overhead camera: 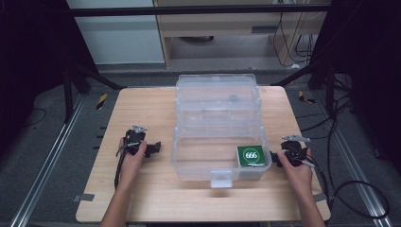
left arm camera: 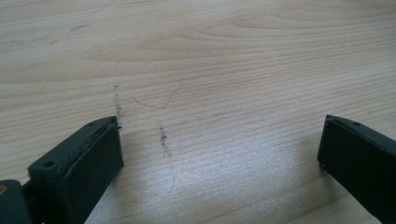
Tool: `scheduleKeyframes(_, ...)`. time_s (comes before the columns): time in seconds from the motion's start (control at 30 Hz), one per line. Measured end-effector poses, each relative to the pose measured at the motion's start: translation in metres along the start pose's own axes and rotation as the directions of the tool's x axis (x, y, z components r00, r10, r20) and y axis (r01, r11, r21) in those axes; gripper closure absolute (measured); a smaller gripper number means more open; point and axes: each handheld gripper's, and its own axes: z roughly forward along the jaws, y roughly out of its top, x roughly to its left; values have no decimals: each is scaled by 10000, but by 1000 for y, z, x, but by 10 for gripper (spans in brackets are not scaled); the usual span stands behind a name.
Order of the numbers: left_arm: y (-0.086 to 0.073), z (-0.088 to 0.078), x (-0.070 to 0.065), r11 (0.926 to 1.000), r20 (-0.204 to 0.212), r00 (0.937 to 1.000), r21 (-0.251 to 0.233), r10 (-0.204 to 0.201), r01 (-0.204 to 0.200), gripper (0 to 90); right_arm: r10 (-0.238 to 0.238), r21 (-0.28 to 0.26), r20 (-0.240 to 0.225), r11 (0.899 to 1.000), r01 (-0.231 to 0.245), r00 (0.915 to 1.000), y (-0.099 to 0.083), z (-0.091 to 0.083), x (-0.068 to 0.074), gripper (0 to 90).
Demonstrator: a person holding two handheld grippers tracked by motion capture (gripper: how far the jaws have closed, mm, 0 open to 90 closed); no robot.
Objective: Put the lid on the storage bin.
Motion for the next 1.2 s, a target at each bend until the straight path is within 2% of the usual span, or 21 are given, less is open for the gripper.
scheduleKeyframes(0.07,2,2,0,9993,345,9987,32,384,-386,0,-219,-1,-218,9998,219,9995,2,2,-2,3)
scheduleKeyframes(0.13,3,1,0,9986,424,9977,50,527,-530,0,-228,50,-305,9997,230,9993,3,3,-2,3)
scheduleKeyframes(0.17,5,-3,-1,9954,590,9939,193,927,-940,35,-469,17,-543,9989,470,9974,5,5,-4,21)
scheduleKeyframes(0.2,5,-3,-1,9954,590,9939,193,927,-940,37,-469,17,-543,9989,470,9974,5,5,-4,21)
scheduleKeyframes(0.23,8,-11,-4,9889,775,9864,215,1451,-1471,28,-887,224,-793,9956,907,9929,10,1,-7,119)
scheduleKeyframes(0.27,9,-15,-4,9858,931,9821,213,1637,-1663,30,-1294,267,-691,9910,1315,9892,13,-3,-8,109)
scheduleKeyframes(0.3,9,-15,-4,9858,931,9821,213,1637,-1663,31,-1294,267,-691,9910,1315,9892,13,-3,-8,109)
scheduleKeyframes(0.33,11,-21,-5,9820,1071,9769,190,1849,-1880,29,-1778,404,-475,9829,1798,9829,22,-12,-11,64)
scheduleKeyframes(0.37,12,-23,-6,9800,1120,9744,173,1949,-1980,29,-1876,473,-458,9807,1897,9812,24,-15,-12,72)
scheduleKeyframes(0.43,14,-29,-6,9741,1136,9685,205,2216,-2252,29,-2021,612,-525,9768,2052,9779,27,-18,-14,75)
scheduleKeyframes(0.57,15,-35,-6,9705,1226,9638,158,2369,-2406,30,-2202,841,-503,9710,2239,9741,30,-26,-18,74)
scheduleKeyframes(0.63,16,-39,-7,9623,1205,9563,237,2664,-2711,32,-2303,1051,-529,9663,2348,9717,31,-28,-19,73)
scheduleKeyframes(0.73,18,-50,-13,9400,1373,9345,496,3283,-3375,31,-2722,1293,-844,9509,2814,9585,37,-37,-24,86)
scheduleKeyframes(0.77,18,-50,-13,9400,1373,9345,496,3283,-3375,30,-2722,1293,-844,9509,2814,9585,37,-37,-24,86)
scheduleKeyframes(0.9,21,-61,-17,9078,1667,9049,902,3917,-4096,30,-3241,1406,-1026,9312,3362,9405,47,-45,-23,95)
scheduleKeyframes(0.93,21,-63,-18,9033,1680,9010,945,3999,-4185,33,-3498,1451,-1083,9204,3629,9305,51,-49,-20,95)
scheduleKeyframes(0.97,21,-65,-19,8965,1717,8953,1020,4109,-4310,33,-3498,1451,-1083,9204,3629,9305,51,-49,-20,95)
scheduleKeyframes(1.0,20,-68,-21,8892,1864,8873,1063,4218,-4450,37,-3649,1477,-1138,9135,3790,9240,53,-51,-19,98)
scheduleKeyframes(1.1,18,-78,-26,8739,1952,8691,912,4544,-4774,50,-4249,1510,-1295,8845,4414,8959,59,-63,-14,130)
scheduleKeyframes(1.17,18,-85,-29,8697,2198,8616,909,4576,-4851,49,-4526,1525,-1410,8689,4710,8805,61,-69,-13,130)
scheduleKeyframes(1.2,19,-90,-31,8673,2290,8575,895,4606,-4897,49,-4526,1525,-1410,8689,4710,8805,61,-69,-13,130)
